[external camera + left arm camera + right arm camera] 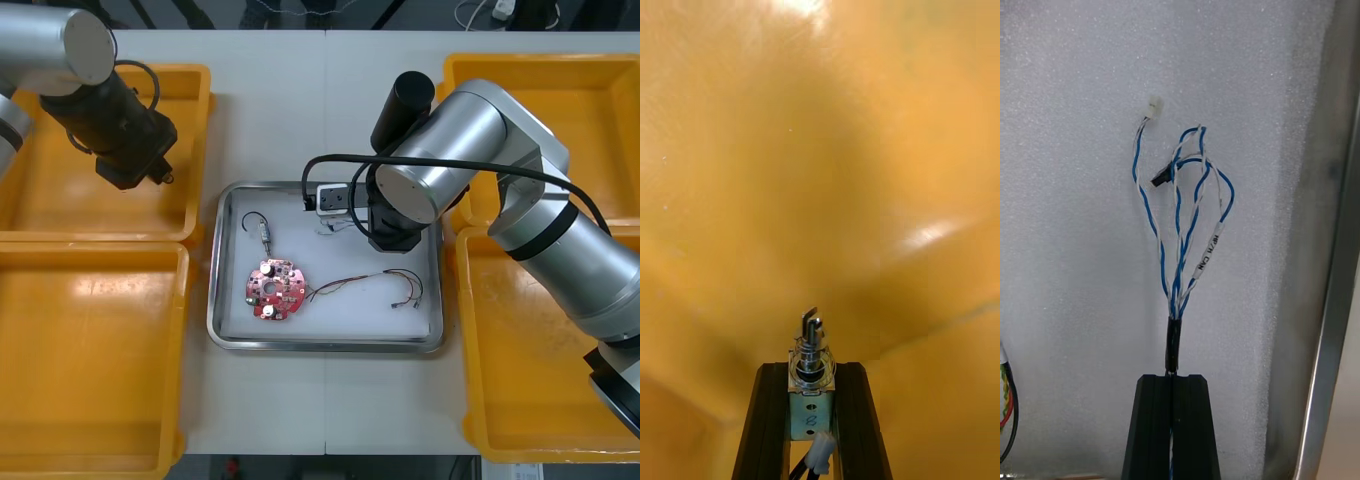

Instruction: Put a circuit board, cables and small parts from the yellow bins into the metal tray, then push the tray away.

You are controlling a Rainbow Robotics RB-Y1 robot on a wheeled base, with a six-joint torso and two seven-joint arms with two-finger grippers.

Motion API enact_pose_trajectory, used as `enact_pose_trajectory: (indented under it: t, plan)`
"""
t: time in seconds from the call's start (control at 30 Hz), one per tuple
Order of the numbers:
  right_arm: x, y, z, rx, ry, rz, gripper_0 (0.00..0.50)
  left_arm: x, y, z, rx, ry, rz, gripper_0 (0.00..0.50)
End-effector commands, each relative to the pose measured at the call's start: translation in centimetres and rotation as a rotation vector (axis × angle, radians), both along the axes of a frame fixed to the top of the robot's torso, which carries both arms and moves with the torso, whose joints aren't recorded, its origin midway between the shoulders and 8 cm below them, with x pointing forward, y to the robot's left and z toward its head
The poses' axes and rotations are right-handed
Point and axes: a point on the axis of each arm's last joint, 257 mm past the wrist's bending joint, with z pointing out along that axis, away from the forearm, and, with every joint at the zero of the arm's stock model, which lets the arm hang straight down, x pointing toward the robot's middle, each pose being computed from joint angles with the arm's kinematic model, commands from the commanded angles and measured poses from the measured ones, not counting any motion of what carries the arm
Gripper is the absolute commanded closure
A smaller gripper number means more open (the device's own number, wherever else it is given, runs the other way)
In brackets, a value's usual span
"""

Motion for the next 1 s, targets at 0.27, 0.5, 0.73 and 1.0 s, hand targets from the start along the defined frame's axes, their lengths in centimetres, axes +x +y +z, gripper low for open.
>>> enact_pose_trajectory:
  t: [0.27, 0.5, 0.73, 1.0]
  plan:
    - [-0.9, 0.3, -1.1, -0.025, 0.015, 0.035, 0.107, -2.1, 2.2, 6.7, 0.12, -0.058, -0.072, 0.5]
    - [-0.7, 0.2, -0.8, -0.023, 0.006, 0.021, 0.035, -3.8, 0.1, 9.0, 0.182, -0.086, -0.194, 0.498]
    - [-1.0, -0.1, 0.6, -0.021, -0.006, 0.0, 0.038, -4.7, -1.1, 10.1, 0.222, -0.106, -0.266, 0.498]
    - [-3.0, -1.3, 4.2, -0.047, -0.002, -0.038, 0.037, -4.9, -1.1, 10.3, 0.242, -0.108, -0.286, 0.499]
